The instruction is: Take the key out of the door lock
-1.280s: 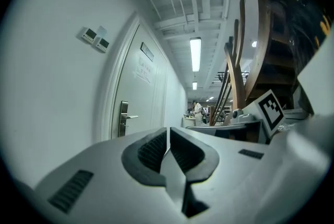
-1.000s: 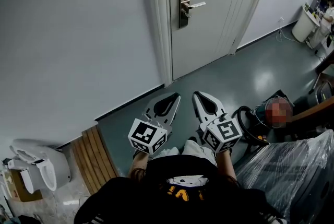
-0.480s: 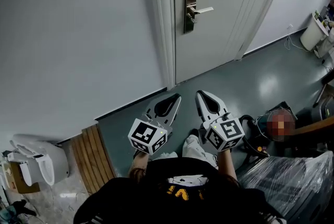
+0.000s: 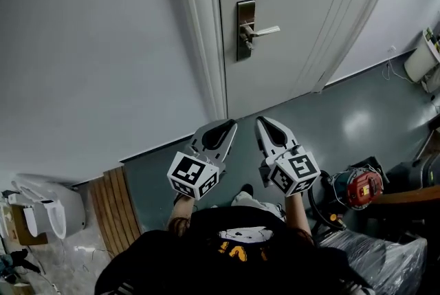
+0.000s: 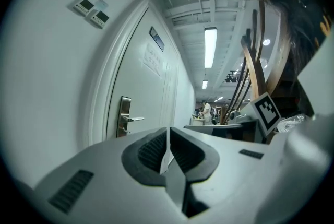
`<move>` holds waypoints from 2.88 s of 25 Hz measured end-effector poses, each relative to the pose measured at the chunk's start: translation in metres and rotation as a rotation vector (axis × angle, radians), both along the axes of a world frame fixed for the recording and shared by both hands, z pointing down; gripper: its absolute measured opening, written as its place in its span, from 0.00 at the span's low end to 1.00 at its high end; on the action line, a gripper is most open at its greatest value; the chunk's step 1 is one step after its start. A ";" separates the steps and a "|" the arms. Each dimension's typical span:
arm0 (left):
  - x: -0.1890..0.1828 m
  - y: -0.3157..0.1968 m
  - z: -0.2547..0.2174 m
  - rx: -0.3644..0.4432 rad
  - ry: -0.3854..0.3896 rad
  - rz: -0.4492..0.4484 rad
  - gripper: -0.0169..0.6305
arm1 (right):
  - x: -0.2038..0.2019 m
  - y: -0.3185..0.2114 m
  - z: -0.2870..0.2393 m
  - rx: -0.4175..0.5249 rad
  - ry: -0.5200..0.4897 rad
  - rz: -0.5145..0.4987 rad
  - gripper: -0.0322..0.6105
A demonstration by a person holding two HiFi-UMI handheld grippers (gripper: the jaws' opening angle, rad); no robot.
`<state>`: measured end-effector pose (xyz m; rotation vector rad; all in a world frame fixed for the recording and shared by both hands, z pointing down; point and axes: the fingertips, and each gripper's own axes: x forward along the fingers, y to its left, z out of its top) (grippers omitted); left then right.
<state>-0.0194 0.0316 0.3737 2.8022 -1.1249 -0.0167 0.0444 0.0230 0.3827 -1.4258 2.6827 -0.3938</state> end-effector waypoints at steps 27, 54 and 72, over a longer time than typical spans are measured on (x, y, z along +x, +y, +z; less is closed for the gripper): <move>0.050 -0.077 0.021 -0.051 -0.077 -0.109 0.06 | 0.051 -0.086 0.035 -0.071 -0.026 -0.095 0.06; 0.034 -0.208 0.028 -0.031 -0.097 -0.011 0.06 | 0.030 -0.227 0.066 -0.193 -0.102 -0.033 0.06; 0.013 -0.264 0.040 -0.064 -0.069 0.034 0.06 | 0.043 -0.328 0.122 -0.335 -0.063 0.092 0.17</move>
